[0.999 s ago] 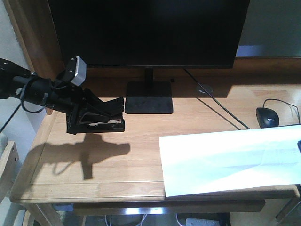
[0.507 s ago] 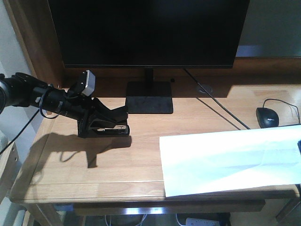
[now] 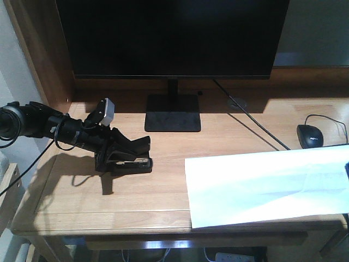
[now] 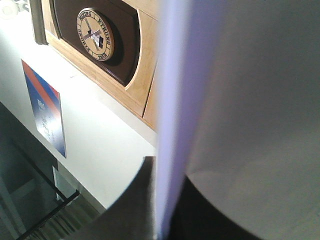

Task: Grab stapler and paper to desk for stapling
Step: 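Open the left gripper to release the black stapler on the desk, then swing the white paper sheet over the desk center with the right gripper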

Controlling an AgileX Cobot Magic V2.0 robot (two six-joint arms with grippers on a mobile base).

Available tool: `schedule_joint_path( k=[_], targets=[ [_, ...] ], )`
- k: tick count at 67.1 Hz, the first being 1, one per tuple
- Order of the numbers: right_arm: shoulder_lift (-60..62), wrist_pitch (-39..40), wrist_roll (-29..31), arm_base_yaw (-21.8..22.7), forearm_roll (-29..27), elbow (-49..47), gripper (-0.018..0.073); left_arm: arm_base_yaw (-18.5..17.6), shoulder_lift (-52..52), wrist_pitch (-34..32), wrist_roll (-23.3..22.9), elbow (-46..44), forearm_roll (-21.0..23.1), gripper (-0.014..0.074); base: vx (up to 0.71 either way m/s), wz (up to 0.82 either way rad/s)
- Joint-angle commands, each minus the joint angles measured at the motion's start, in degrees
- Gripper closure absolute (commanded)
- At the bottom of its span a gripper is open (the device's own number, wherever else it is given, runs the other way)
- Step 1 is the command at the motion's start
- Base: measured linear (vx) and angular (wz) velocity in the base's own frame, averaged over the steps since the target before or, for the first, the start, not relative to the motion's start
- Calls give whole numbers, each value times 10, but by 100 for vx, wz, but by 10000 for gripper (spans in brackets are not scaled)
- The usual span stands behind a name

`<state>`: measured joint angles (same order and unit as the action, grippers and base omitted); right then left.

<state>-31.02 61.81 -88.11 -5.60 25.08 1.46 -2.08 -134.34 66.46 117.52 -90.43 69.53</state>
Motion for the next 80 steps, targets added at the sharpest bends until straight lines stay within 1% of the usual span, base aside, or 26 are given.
schedule_joint_path(
  k=[1, 10, 18, 23, 32, 40, 47, 55, 60, 64, 69, 77, 80],
  targets=[
    [-3, 32, 3, 0, -10, 14, 564, 0, 38, 28, 2, -17, 57, 533, 0, 0],
    [-3, 32, 3, 0, -10, 14, 564, -1, 38, 27, 2, -17, 55, 463, 0, 0],
    [-3, 32, 3, 0, -10, 14, 564, -1, 38, 17, -5, -17, 51, 365, 0, 0],
    [-3, 32, 3, 0, -10, 14, 564, -1, 38, 12, -19, -17, 51, 297, 0, 0],
    [-3, 32, 3, 0, -10, 14, 564, -1, 38, 10, -19, -17, 52, 205, 0, 0],
    [-3, 32, 3, 0, -10, 14, 564, -1, 46, 15, -19, -18, 54, 153, 0, 0],
    [-3, 32, 3, 0, -10, 14, 564, -1, 59, 17, -19, -23, 55, 144, 0, 0],
    [-3, 32, 3, 0, -10, 14, 564, 0, 84, 16, -19, -25, 51, 172, 0, 0],
    [-3, 32, 3, 0, -10, 14, 564, 0, 96, 15, -19, -25, 49, 227, 0, 0],
    [-3, 32, 3, 0, -10, 14, 564, 0, 101, 12, -19, -25, 39, 297, 0, 0],
    [-3, 32, 3, 0, -10, 14, 564, -2, 101, 10, -19, -25, 19, 413, 0, 0],
    [-3, 32, 3, 0, -10, 14, 564, -8, 94, -1, -42, -25, -22, 603, 0, 0],
    [-3, 32, 3, 0, -10, 14, 564, -12, 93, -12, -50, -25, -31, 605, 0, 0]
  ],
)
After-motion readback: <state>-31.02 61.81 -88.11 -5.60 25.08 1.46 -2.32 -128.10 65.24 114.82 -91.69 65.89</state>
